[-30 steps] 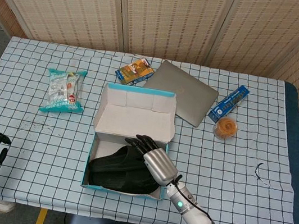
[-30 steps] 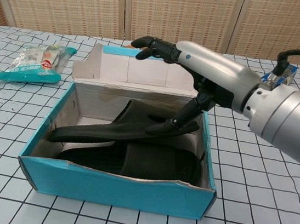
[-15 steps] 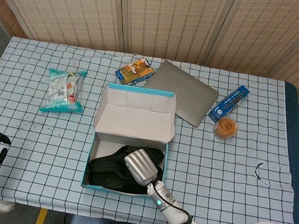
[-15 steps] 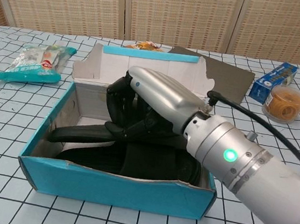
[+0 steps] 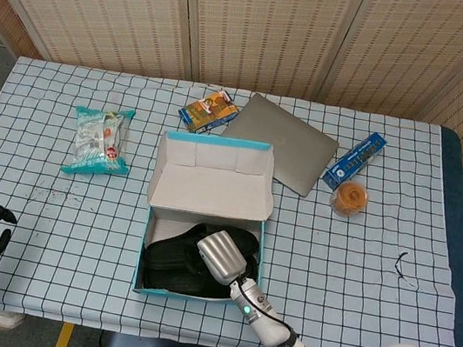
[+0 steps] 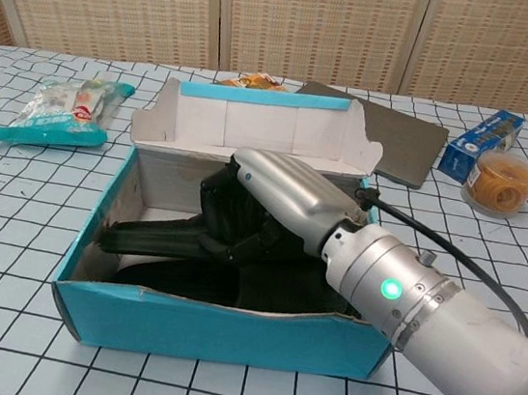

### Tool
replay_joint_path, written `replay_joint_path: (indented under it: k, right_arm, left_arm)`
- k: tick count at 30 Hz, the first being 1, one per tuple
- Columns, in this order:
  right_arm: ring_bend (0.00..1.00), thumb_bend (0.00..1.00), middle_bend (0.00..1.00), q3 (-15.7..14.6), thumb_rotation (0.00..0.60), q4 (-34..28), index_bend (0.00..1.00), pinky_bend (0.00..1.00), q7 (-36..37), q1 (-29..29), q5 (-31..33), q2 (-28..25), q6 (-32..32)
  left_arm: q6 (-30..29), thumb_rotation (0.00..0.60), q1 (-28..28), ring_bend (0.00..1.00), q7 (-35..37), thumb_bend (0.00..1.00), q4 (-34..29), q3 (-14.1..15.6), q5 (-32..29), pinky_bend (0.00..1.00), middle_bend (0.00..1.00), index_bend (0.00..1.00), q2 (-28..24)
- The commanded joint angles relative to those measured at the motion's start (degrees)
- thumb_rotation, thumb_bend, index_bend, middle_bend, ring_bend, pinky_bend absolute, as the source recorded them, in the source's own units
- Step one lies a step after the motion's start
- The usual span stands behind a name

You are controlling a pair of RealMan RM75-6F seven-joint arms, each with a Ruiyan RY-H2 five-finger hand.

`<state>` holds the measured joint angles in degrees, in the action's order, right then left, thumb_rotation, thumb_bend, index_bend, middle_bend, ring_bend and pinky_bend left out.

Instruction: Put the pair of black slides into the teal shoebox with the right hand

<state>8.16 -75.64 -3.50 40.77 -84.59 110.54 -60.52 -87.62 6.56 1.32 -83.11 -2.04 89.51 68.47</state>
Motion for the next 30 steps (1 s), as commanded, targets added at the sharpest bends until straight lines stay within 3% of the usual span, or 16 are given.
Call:
replay_joint_path:
  k: [1,6,9,12,15,18,22,26,30]
  right_arm:
    - [0.46,0.37,0.65,-0.6,0.600,-3.8,0.69,0.54,4.5,-0.1,-3.8,-3.0,-2.5]
    - [0.36,0.37,0.55,-2.2,0.600,-13.0,0.58,0.43,5.0,-1.5,-8.4,-10.2,-6.6]
    - [0.25,0.36,0.46,-4.0,0.600,-20.8,0.51,0.30,4.0,-2.9,-10.2,-17.3,-7.8]
    - [0.15,0.35,0.37,-7.2,0.600,-28.2,0.42,0.20,-0.2,-5.7,-11.3,-27.7,-9.0]
    - [0.13,0.30,0.35,-11.3,0.600,-31.1,0.37,0.19,-7.2,-10.6,-10.6,-37.1,-12.0]
    - [0.12,0.19,0.34,-13.9,0.600,-27.6,0.35,0.19,-13.1,-16.6,-9.6,-40.6,-17.9]
    - [0.04,0.12,0.24,-14.6,0.600,-13.9,0.28,0.11,-13.6,-24.3,-7.1,-37.0,-25.7]
    - [0.00,0.11,0.07,-13.9,0.600,-5.5,0.19,0.01,-11.6,-26.9,-3.7,-34.8,-25.1]
    - [0.00,0.11,0.01,-12.4,0.600,-4.0,0.13,0.00,-11.3,-28.1,-1.7,-34.4,-25.0]
  left_arm:
    - [0.1,0.600,0.0,0.39,-0.2,0.49,0.2,0.0,0.0,0.52,0.44,0.46,0.0]
    - [0.3,0.600,0.0,0.39,-0.3,0.49,0.2,0.0,-0.3,0.52,0.44,0.46,0.1]
    - [0.0,0.600,-0.1,0.39,-0.6,0.49,0.2,0.0,-0.2,0.52,0.44,0.46,0.1]
    - [-0.1,0.600,0.0,0.39,-0.2,0.49,0.1,-0.3,-0.4,0.52,0.44,0.46,0.1]
    - [0.1,0.600,0.0,0.39,-0.4,0.49,0.4,-0.3,-0.6,0.52,0.44,0.46,0.1]
    - [0.2,0.600,0.0,0.39,-1.2,0.49,0.8,-0.3,-0.9,0.52,0.44,0.46,0.4]
    - [0.2,0.600,0.0,0.39,-2.3,0.49,1.1,-0.4,-1.1,0.52,0.44,0.46,0.8]
    - [0.0,0.600,-0.1,0.39,-3.0,0.49,0.8,-0.3,-0.7,0.52,0.44,0.45,1.1]
    - [0.1,0.600,0.0,0.39,-4.1,0.49,0.9,-0.1,-0.5,0.52,0.44,0.45,1.4]
